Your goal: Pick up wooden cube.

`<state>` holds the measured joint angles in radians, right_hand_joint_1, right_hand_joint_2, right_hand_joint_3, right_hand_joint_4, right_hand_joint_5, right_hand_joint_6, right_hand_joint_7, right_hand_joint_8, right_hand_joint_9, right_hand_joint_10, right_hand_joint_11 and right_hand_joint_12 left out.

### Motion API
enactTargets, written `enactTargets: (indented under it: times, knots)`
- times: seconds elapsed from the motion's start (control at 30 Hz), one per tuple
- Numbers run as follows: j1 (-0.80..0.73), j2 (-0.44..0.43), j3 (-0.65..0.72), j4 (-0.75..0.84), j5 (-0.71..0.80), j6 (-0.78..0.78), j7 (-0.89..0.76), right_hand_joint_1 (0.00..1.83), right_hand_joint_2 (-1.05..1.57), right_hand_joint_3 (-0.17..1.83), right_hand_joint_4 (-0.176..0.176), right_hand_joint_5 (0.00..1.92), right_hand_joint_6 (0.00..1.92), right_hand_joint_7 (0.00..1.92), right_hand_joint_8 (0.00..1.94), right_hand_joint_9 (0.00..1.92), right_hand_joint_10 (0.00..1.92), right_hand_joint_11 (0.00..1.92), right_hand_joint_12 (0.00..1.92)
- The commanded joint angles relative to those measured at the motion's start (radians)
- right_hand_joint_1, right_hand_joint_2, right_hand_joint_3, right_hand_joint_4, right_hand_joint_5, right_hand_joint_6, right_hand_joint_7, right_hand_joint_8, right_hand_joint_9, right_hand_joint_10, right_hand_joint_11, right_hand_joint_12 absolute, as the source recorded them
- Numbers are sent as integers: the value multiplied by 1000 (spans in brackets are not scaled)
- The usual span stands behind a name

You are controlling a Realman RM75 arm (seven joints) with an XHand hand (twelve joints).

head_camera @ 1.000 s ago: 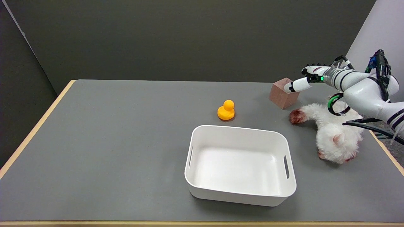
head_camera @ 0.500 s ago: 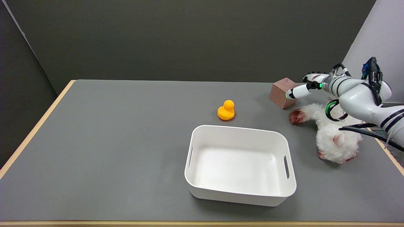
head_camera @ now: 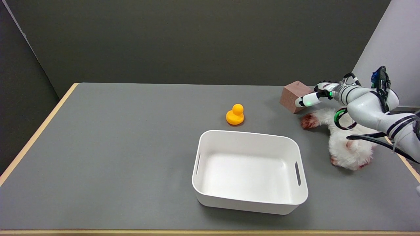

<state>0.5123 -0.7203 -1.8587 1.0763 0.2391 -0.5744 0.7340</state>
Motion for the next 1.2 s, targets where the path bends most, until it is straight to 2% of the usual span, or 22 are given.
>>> enactTargets:
  times: [0.03,0.47,0.8,0.87,1.0,1.07,1.13,1.2]
  knots:
    - [42,-53,-5,-115,-6,79,2,316,597,717,-176,46,364,107,364,-1,725,-1,1225]
    - [148,-144,-51,-319,-6,210,-1,333,592,745,-176,58,377,127,385,9,755,6,1258]
    - [177,-185,-59,-394,-6,283,2,344,577,784,-176,62,385,129,403,21,754,5,1276]
    - [179,-190,-62,-403,-6,298,2,341,610,727,-176,63,381,139,382,17,767,17,1256]
    - [182,-194,-67,-418,-6,331,-7,394,662,755,-176,79,382,187,392,84,799,95,1322]
    - [182,-194,-67,-420,-6,339,-7,440,702,770,-176,148,432,297,462,187,878,170,1384]
    - [182,-194,-67,-420,-6,346,-7,512,755,787,-167,258,608,481,673,356,1026,295,1493]
    - [180,-194,-67,-421,-6,354,-7,564,763,817,-155,318,776,562,797,437,1098,352,1559]
